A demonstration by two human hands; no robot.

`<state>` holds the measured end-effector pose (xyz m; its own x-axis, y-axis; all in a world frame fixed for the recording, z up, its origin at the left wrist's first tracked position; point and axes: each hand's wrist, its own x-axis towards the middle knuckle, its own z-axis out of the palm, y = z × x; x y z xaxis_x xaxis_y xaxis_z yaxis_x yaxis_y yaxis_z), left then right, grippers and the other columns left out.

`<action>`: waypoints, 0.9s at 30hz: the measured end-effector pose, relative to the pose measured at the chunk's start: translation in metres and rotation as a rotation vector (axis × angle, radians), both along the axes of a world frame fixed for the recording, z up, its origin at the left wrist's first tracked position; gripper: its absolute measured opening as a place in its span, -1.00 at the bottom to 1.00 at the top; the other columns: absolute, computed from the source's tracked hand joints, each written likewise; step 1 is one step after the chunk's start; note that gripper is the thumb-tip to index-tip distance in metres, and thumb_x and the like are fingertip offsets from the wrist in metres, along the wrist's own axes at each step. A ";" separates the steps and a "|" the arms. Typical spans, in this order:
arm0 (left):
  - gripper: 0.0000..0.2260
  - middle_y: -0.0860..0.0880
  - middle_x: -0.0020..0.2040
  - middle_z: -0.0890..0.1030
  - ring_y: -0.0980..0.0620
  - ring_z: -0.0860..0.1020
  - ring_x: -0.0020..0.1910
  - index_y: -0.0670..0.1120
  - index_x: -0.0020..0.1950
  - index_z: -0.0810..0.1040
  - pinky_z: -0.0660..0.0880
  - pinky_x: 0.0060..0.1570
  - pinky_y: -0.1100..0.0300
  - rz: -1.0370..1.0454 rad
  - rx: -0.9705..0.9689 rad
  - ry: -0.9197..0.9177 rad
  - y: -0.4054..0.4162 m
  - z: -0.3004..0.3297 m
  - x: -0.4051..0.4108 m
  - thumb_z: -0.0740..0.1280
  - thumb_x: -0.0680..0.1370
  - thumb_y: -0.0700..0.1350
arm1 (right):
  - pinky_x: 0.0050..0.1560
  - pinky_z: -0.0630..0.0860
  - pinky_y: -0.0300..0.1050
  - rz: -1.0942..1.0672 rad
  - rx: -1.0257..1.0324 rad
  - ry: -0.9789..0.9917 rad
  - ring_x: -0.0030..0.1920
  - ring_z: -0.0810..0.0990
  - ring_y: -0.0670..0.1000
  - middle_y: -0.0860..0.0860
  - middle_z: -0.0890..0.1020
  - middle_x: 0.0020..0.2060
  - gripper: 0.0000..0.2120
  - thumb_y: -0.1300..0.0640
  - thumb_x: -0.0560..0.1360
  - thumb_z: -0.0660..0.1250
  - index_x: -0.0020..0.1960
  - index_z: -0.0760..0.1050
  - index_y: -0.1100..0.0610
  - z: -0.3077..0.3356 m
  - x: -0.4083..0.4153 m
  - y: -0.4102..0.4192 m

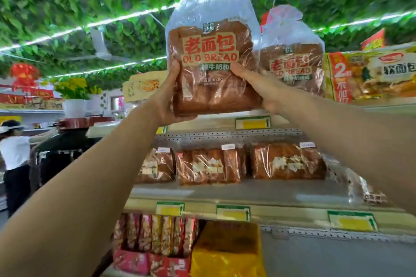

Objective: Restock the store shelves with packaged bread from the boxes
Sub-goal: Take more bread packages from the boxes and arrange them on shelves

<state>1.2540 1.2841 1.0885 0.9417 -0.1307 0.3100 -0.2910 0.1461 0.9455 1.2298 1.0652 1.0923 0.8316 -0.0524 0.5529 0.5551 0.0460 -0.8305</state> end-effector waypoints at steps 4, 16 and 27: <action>-0.27 -0.10 0.17 0.64 -0.14 0.64 0.09 0.02 0.21 0.57 0.57 -0.01 -0.06 0.023 0.056 -0.038 0.021 0.025 0.053 0.23 0.32 0.55 | 0.13 0.60 0.11 -0.060 -0.006 -0.004 0.00 0.70 0.06 0.03 0.69 0.07 0.10 -0.35 -0.05 0.63 0.37 0.39 0.07 0.023 0.050 0.021; -0.13 -0.07 0.27 0.62 -0.13 0.63 0.18 0.03 0.29 0.59 0.54 0.17 -0.20 -0.146 0.022 0.000 0.053 0.031 0.196 0.21 0.25 0.62 | 0.25 0.49 0.24 -0.164 -0.088 0.076 0.19 0.60 0.12 0.04 0.60 0.24 0.24 -0.32 -0.14 0.66 0.44 0.31 0.04 0.024 0.156 0.042; -0.13 -0.14 -0.01 0.71 -0.07 0.71 -0.09 -0.04 0.26 0.57 0.65 -0.21 0.05 -0.204 0.136 -0.027 0.038 0.023 0.216 -0.16 0.43 0.55 | 0.32 0.41 0.06 -0.058 -0.233 0.217 -0.07 0.62 0.07 0.02 0.71 -0.15 -0.74 -0.12 0.34 0.44 -0.14 0.70 0.05 0.016 0.164 0.033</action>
<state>1.4702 1.3218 1.1114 0.8831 -0.3595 0.3014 -0.2942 0.0762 0.9527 1.3935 1.0983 1.1087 0.9308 0.0039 0.3654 0.3597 -0.1858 -0.9144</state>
